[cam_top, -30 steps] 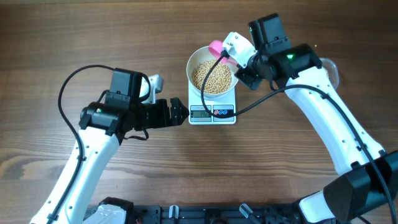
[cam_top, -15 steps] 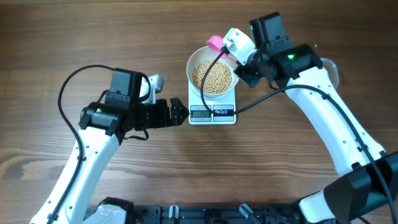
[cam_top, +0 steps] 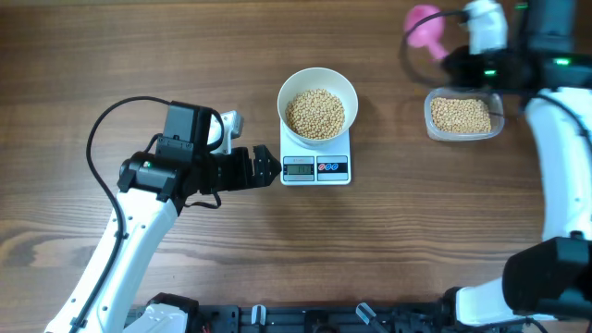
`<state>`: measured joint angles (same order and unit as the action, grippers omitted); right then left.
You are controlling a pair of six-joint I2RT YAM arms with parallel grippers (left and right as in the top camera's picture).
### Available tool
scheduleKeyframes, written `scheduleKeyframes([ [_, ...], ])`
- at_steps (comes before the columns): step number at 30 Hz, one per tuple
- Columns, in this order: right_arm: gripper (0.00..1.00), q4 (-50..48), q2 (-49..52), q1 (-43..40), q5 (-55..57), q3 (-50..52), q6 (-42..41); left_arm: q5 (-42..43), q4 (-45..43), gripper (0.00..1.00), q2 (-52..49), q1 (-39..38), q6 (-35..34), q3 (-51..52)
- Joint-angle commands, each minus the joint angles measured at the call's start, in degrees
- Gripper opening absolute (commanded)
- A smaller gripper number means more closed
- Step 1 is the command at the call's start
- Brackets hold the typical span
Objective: Scoop item into bowl and weigh 150g on scale
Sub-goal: 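Move the pink scoop with the right gripper back to the tub, then dip the pink scoop into the tub and scoop a few soybeans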
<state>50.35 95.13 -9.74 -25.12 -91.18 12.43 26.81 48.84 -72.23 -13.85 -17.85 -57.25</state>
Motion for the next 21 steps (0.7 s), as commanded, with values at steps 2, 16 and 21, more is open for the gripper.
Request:
scheduleKeyframes([
  [2, 0.04, 3.2, -1.6, -5.9, 4.8, -1.2, -2.4, -0.5, -0.2, 1.0, -0.3, 0.2, 1.1, 0.0],
  [16, 0.04, 16.3, -1.6, -6.6, 21.9, 1.7, 5.5, -0.5, -0.2, 1.0, -0.3, 0.2, 1.1, 0.0],
  [21, 0.04, 16.8, -1.6, -5.2, 18.7, 2.3, 5.5, -0.5, -0.2, 1.0, -0.3, 0.2, 1.1, 0.0],
])
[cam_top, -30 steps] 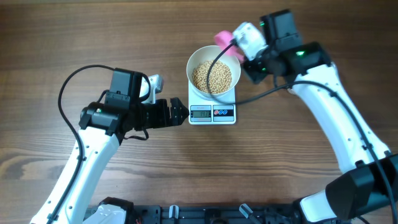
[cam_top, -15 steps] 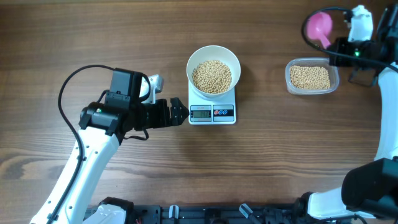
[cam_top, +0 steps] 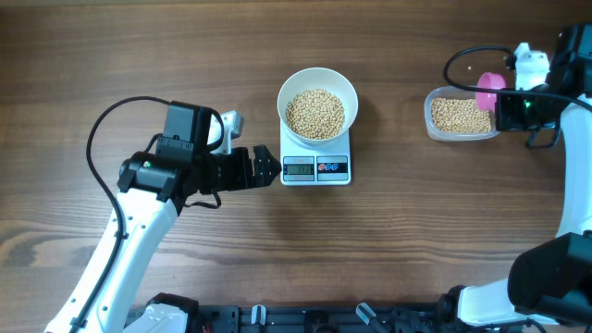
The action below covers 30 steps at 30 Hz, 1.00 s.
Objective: Scoop item into bowl and weigh 150g on scale
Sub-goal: 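Dip the pink scoop into the tub and scoop a few soybeans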
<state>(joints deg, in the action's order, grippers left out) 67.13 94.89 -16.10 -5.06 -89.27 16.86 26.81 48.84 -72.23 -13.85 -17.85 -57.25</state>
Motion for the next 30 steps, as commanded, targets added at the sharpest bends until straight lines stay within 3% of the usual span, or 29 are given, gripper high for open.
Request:
scheduleKeyframes([
  [1, 0.04, 0.1, -1.4, 1.4, -1.3, 0.4, 1.1, -0.5, -0.2, 1.0, -0.3, 0.2, 1.1, 0.0],
  [21, 0.04, 3.0, -1.4, 6.8, 9.2, 1.3, -0.6, -0.5, -0.2, 1.0, -0.3, 0.2, 1.1, 0.0],
  [30, 0.04, -6.7, -1.4, 7.1, 9.2, 8.9, -2.5, -0.5, -0.2, 1.0, -0.3, 0.2, 1.1, 0.0],
])
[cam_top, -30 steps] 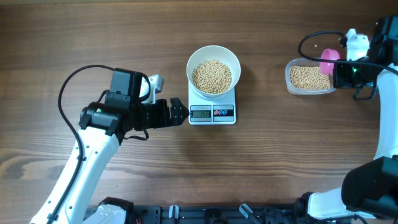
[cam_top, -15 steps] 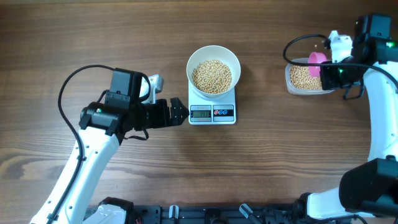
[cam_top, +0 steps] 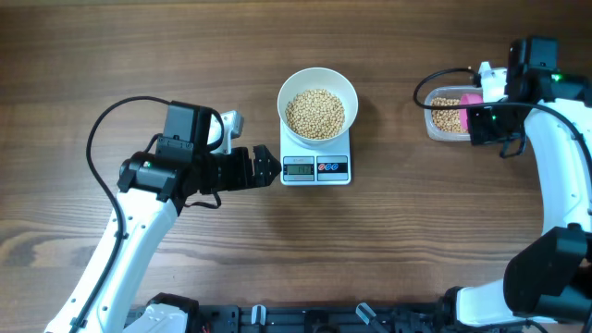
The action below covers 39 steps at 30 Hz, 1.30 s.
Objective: Scoop item into bowl and weigh 150g on scale
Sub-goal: 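Dip the pink scoop into the tub and scoop a few soybeans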
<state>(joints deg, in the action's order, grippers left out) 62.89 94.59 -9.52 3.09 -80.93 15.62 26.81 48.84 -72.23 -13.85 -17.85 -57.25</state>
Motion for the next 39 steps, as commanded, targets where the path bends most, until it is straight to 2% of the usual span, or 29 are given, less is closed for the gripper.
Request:
scheduleKeyframes([
  [1, 0.04, -4.0, -1.0, 0.6, 1.0, 0.6, -1.2, -0.5, -0.2, 1.0, -0.3, 0.2, 1.1, 0.0],
  [18, 0.04, -4.1, 4.2, 0.7, -0.6, 0.8, -2.3, -0.5, -0.2, 1.0, -0.3, 0.2, 1.1, 0.0],
  [31, 0.04, -2.2, 5.0, 0.7, -7.5, 4.4, -2.6, -0.5, -0.2, 1.0, -0.3, 0.2, 1.1, 0.0],
  [39, 0.04, -2.2, 4.7, 0.7, -9.6, 3.6, -9.8, -0.5, -0.2, 1.0, -0.3, 0.2, 1.1, 0.0],
])
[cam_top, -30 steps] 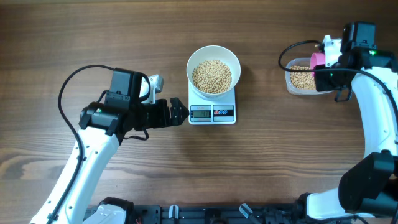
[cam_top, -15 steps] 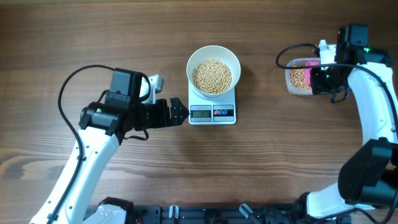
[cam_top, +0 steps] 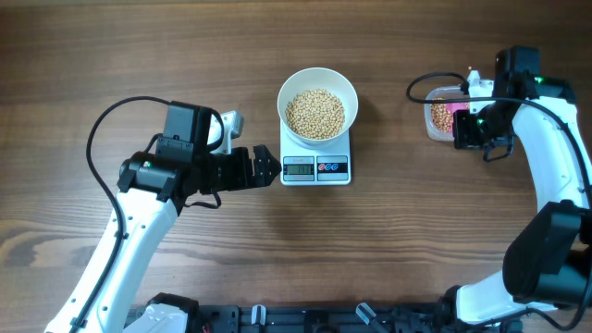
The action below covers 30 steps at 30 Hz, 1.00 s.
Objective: Scoop item into bowl and weigh 150g on scale
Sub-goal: 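Dip the pink scoop into the tub and scoop a few soybeans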
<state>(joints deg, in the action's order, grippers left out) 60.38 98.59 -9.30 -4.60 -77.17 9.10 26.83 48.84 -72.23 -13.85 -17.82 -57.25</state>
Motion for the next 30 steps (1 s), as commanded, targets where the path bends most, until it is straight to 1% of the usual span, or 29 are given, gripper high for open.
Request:
scheduleKeyframes([
  [1, 0.04, 0.3, 0.5, 0.4, -1.9, -0.4, -3.3, -0.6, -0.2, 1.0, -0.3, 0.2, 1.1, 0.0],
  [13, 0.04, 0.7, -1.1, 0.3, -1.9, -2.5, -3.4, -0.6, -0.2, 1.0, -0.3, 0.2, 1.1, 0.0],
  [19, 0.04, 0.8, -1.6, -1.6, -2.0, -2.5, -5.5, -0.6, -0.2, 1.0, -0.3, 0.2, 1.1, 0.0],
  [26, 0.04, 0.0, -2.7, -8.4, -16.5, -2.6, -6.3, -0.6, -0.2, 1.0, -0.3, 0.2, 1.1, 0.0],
  [30, 0.04, 0.0, -2.7, -13.5, -26.9, -2.6, -6.2, -0.6, -0.2, 1.0, -0.3, 0.2, 1.1, 0.0],
])
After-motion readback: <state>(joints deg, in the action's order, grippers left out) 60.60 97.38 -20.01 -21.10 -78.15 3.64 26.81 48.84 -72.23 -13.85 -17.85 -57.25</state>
